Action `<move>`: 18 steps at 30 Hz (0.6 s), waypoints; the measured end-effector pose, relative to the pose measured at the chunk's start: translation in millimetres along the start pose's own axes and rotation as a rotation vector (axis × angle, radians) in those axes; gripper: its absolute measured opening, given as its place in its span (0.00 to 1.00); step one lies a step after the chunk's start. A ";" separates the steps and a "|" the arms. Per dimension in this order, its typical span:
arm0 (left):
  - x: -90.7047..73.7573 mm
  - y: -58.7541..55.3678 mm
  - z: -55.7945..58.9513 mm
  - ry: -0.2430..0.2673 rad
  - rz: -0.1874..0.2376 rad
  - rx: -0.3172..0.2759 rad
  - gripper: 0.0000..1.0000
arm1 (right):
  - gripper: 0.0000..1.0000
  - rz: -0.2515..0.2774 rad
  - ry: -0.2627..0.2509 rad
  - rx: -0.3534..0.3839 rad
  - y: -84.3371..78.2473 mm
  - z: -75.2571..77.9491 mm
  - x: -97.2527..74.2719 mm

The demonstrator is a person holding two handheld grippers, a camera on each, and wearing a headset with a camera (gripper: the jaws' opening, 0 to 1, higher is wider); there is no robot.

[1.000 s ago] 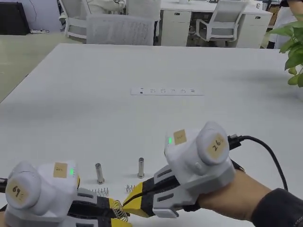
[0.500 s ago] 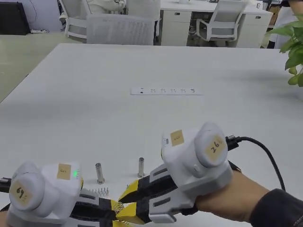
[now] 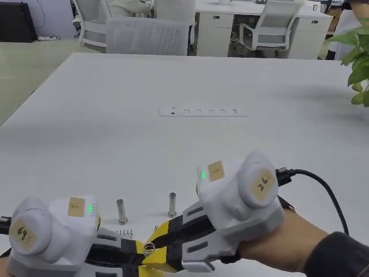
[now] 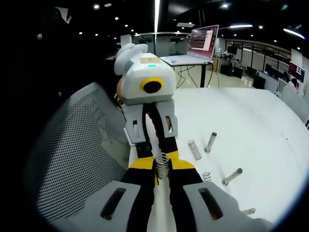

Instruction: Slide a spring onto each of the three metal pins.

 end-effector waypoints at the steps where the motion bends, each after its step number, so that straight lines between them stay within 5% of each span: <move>1: -0.5 -0.6 -0.2 0.001 0.001 -0.002 0.03 | 0.07 -0.001 -0.001 0.003 -0.6 0.3 -0.7; 8: -8.7 -13.1 -0.9 0.024 0.001 -0.042 0.04 | 0.07 0.008 -0.051 0.035 -3.4 10.8 -12.0; 18: -36.8 -8.3 -9.0 0.138 0.113 -0.113 0.12 | 0.07 -0.002 -0.129 0.069 -13.2 25.5 -28.3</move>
Point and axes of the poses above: the centre of the closed fingertips' face, and the gripper's own axes: x roughly forward along the fingers, z roughly to its right, y roughly out of its top, the point moved 8 cm from there along -x, roughly backward along the fingers, and after that the axes turned 8 degrees about -y, right-handed, at the moved point
